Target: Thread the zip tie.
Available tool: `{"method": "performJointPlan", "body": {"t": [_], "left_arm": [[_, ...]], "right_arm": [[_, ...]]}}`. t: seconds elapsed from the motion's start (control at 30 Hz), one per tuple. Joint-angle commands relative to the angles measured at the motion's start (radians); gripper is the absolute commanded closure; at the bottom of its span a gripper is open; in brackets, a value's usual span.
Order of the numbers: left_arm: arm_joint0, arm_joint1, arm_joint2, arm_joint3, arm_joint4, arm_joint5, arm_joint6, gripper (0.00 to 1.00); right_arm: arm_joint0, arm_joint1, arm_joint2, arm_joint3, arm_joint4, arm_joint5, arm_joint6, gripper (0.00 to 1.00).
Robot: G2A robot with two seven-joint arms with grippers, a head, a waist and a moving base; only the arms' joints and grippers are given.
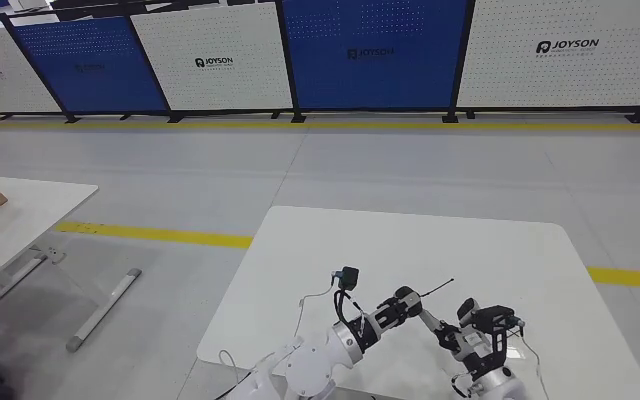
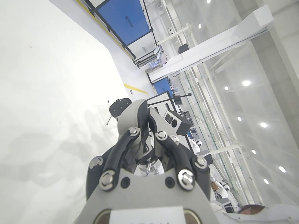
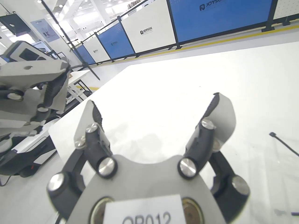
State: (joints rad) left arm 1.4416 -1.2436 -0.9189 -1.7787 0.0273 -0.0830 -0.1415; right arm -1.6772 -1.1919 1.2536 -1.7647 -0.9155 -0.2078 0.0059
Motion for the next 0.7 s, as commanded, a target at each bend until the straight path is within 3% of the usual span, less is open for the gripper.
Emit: {"method": "performJointPlan", "body": {"t": [0.0,0.03,0.17,0.3,0.67], "left_arm": [[-0.003,-0.002,0.007,0.003,0.002,0.002,0.000,1.00],[-0.005,-0.002,0.009,0.004,0.003,0.002,0.000,1.00],[-0.008,-0.003,0.014,0.009,0.009,0.004,0.002,1.00],[-0.008,-0.005,0.021,0.012,0.022,0.012,0.011,1.00],[-0.022,-0.011,0.039,0.034,0.031,0.032,0.020,1.00]], "right_arm": [[0.003,-0.001,-0.004,0.001,-0.013,0.011,-0.003,0.37],[0.005,-0.002,-0.007,0.003,-0.015,0.011,0.000,0.58],[0.013,-0.003,-0.015,0.007,-0.033,0.017,0.008,0.58],[0.014,-0.002,-0.018,0.009,-0.020,-0.031,0.015,0.58],[0.001,0.001,-0.004,0.002,-0.025,-0.067,-0.004,0.65]]}}
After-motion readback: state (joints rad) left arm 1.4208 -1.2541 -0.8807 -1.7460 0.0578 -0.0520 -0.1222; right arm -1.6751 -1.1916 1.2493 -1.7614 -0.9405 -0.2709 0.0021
